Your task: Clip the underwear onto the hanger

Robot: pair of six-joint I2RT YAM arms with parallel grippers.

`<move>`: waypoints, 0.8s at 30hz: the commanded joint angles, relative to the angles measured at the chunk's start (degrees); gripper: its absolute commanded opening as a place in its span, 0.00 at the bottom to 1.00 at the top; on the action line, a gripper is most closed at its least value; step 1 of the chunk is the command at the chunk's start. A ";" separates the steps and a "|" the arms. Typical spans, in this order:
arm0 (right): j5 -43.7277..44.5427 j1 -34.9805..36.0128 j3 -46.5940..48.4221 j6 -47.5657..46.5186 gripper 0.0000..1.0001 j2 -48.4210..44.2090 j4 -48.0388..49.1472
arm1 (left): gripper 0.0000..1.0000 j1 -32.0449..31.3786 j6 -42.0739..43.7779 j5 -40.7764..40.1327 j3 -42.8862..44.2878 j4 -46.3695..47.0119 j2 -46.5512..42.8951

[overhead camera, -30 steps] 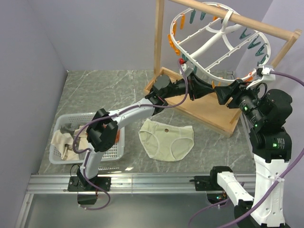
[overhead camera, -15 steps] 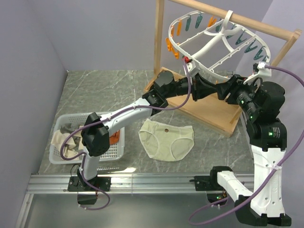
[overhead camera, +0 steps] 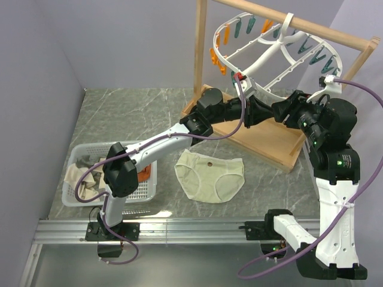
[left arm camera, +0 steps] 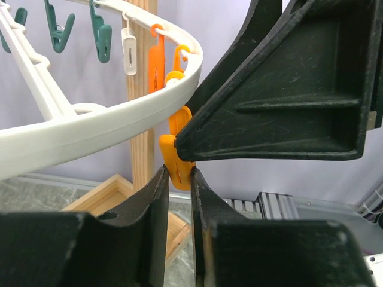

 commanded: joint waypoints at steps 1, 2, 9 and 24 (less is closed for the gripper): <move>2.06 0.18 1.21 0.84 0.59 0.47 1.50 | 0.00 -2.08 2.63 1.95 2.75 -3.01 -1.08; 2.23 0.36 1.21 0.93 0.59 0.65 1.59 | 0.00 -2.17 2.98 1.77 2.93 -3.36 -0.91; 3.02 0.62 2.18 0.84 0.58 2.05 1.77 | 0.00 -2.87 4.83 0.72 4.42 -5.65 -0.20; 5.93 2.38 2.88 -0.74 0.15 4.16 1.68 | 0.03 -3.75 7.99 -0.60 7.67 -11.10 1.38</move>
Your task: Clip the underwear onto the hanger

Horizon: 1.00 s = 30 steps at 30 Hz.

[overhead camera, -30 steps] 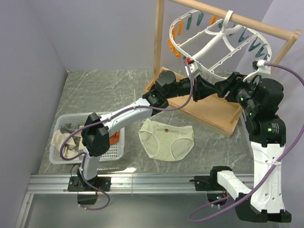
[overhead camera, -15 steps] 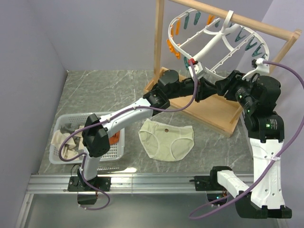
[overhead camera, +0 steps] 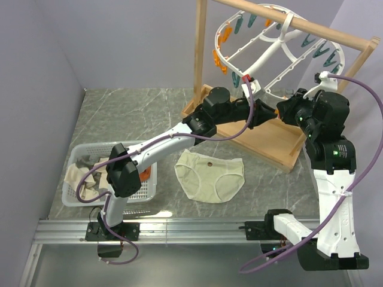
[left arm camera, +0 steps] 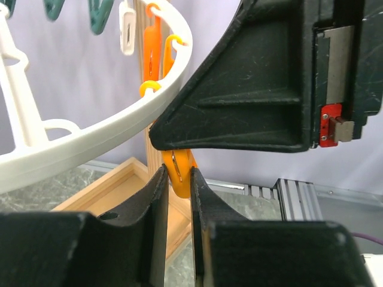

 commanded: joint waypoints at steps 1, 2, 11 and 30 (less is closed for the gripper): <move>0.26 0.59 2.22 -0.02 0.13 0.86 2.60 | 0.08 -2.13 1.81 3.66 2.12 -1.35 -0.52; 0.26 0.59 2.22 -0.02 0.10 0.95 2.51 | 0.11 -2.13 1.89 3.66 1.77 -1.35 -0.70; -0.87 0.59 2.75 -0.37 0.00 0.95 2.51 | 0.55 4.09 -8.99 11.38 -7.07 3.47 -6.22; -3.43 0.59 4.07 -0.02 0.00 1.66 2.16 | 0.74 4.55 13.75 1.04 -31.73 -20.59 -7.04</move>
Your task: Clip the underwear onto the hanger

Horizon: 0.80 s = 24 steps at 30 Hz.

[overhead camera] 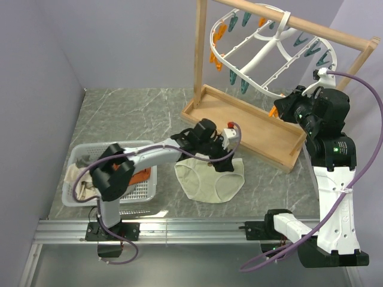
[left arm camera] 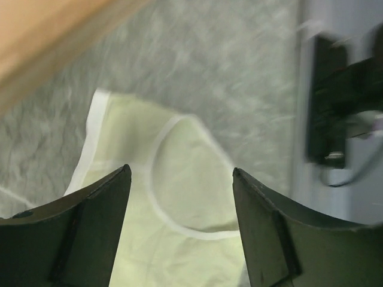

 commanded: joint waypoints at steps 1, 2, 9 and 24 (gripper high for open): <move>-1.00 0.43 2.08 -0.28 0.00 0.02 2.25 | 0.75 -0.50 5.36 -10.16 4.65 -6.11 5.90; -1.00 0.43 1.82 -0.28 0.00 -0.07 2.25 | 0.76 -0.77 5.54 -13.22 6.22 -6.37 6.71; -1.18 0.43 0.85 -0.46 0.00 -0.42 2.42 | 0.79 -4.54 -1.45 -28.35 7.21 -5.41 9.44; -1.09 0.43 -0.65 -0.46 0.00 -1.13 2.78 | 0.80 -11.14 -38.55 -45.51 37.61 -35.79 24.28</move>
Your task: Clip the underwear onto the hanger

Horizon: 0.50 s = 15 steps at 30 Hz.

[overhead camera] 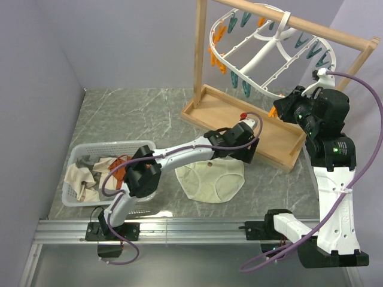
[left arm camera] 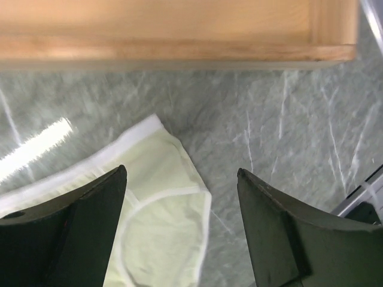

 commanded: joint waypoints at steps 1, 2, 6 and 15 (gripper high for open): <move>-0.56 0.43 -0.21 -0.44 0.00 -0.95 2.53 | 0.80 -1.28 -10.66 -4.14 5.70 -11.97 6.19; -0.65 0.35 -0.21 -0.61 0.00 -1.04 2.45 | 0.80 -1.28 -11.89 -4.57 6.32 -13.20 7.16; -0.74 0.43 -0.56 -0.61 0.00 -1.04 2.45 | 0.82 -2.33 -15.24 -8.08 4.57 -13.39 7.79; -0.65 0.35 -0.91 -0.61 0.00 -1.92 2.53 | 0.83 -3.48 -14.72 -13.54 4.40 -13.56 13.67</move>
